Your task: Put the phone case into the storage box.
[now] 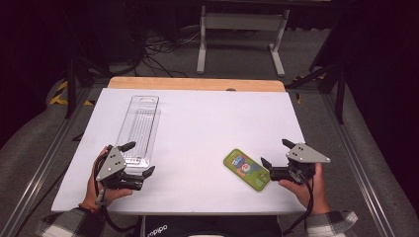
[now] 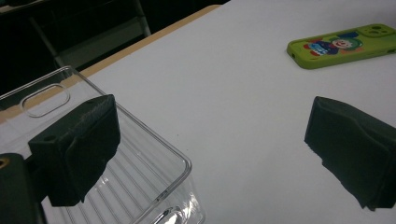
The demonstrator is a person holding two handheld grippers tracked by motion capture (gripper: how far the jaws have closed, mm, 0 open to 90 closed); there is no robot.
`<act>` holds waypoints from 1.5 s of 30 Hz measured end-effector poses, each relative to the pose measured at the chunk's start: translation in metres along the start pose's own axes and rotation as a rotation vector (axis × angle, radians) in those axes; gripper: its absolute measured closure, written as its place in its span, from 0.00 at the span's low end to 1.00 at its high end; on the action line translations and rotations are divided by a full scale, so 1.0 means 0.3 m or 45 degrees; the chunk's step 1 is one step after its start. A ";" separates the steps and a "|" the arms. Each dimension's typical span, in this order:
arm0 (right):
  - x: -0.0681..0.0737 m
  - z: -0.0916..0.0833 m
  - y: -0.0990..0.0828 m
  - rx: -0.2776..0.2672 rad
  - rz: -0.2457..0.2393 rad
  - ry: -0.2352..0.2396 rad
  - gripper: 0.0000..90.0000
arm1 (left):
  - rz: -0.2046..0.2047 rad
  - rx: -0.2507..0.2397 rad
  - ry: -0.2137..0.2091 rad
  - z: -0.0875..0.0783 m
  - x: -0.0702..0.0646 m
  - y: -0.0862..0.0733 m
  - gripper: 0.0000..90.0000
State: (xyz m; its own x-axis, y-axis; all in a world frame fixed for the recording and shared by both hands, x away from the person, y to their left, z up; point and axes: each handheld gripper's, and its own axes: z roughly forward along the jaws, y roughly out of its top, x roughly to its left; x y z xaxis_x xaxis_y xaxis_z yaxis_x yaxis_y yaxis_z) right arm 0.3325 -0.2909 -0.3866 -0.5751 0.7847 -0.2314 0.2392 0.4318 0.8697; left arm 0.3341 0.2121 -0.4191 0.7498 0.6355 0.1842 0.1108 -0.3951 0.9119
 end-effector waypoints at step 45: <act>0.106 0.292 0.011 1.083 -0.102 0.383 0.16 | 0.126 0.098 -0.018 0.014 -0.073 -0.005 0.05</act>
State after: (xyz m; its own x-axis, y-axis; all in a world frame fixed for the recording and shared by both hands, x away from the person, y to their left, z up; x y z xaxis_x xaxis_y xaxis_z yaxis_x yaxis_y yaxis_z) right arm 0.3836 -0.2255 -0.4292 -0.7666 0.6402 -0.0497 0.6182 0.7568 0.2122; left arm 0.3204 0.1961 -0.4260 0.7688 0.5815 0.2660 0.0854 -0.5056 0.8585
